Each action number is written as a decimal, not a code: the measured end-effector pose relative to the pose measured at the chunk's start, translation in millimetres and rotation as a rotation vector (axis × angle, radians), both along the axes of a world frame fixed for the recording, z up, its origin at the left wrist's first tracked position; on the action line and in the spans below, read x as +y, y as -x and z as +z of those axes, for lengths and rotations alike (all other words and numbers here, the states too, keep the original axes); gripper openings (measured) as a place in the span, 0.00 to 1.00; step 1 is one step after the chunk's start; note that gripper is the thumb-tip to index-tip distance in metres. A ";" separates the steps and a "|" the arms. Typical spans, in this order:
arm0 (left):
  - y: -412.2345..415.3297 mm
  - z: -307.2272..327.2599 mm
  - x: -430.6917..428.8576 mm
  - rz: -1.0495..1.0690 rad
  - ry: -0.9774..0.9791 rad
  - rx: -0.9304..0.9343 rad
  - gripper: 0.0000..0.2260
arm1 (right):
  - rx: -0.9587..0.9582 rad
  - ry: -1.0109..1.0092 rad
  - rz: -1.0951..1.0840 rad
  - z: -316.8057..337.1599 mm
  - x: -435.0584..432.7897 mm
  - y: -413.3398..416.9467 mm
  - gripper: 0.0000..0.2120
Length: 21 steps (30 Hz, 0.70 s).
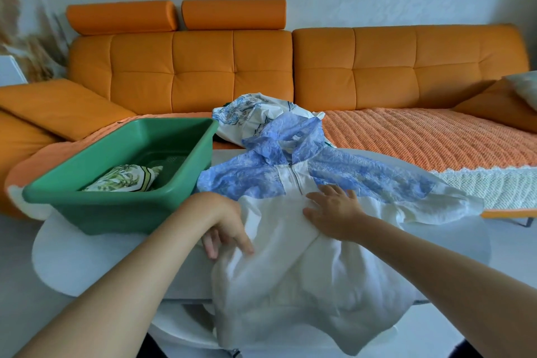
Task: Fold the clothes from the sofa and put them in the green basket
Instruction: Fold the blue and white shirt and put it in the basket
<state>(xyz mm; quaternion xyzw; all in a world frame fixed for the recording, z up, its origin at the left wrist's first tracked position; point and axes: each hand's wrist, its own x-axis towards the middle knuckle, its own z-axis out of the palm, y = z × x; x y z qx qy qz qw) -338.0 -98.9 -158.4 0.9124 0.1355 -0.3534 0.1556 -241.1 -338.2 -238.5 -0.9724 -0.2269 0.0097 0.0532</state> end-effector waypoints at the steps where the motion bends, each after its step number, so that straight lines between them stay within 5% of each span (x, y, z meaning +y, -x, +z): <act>1: -3.3 0.4 -0.8 -0.047 -0.155 -0.144 0.24 | 0.028 0.014 -0.014 -1.1 0.0 0.2 0.30; 2: -8.5 -2.8 -2.5 -0.102 -0.244 -0.352 0.21 | 0.066 0.028 -0.016 -2.6 -0.2 0.8 0.33; 4: -19.4 -14.6 -11.3 -0.171 -0.100 -0.743 0.12 | 0.134 0.056 0.024 -5.9 -0.9 4.3 0.38; 6: -27.9 -28.1 -23.1 -0.253 0.102 -0.863 0.06 | 0.180 0.039 0.104 -8.4 -2.2 8.0 0.40; 11: -43.5 -71.7 -15.8 -0.307 -0.151 -0.424 0.43 | 0.265 -0.220 0.088 -5.4 -14.2 -0.6 0.36; 13: -48.5 -75.0 -3.2 -0.265 -0.153 -0.317 0.50 | 0.235 -0.105 0.031 -6.8 -26.8 -9.9 0.36; 18: -59.1 -63.8 6.3 -0.274 -0.189 -0.246 0.61 | 0.189 0.114 -0.001 -9.7 -47.5 -27.8 0.42; 21: -65.7 -58.3 -2.7 -0.277 -0.274 -0.410 0.49 | -0.038 0.039 -0.025 -6.5 -34.7 -28.9 0.37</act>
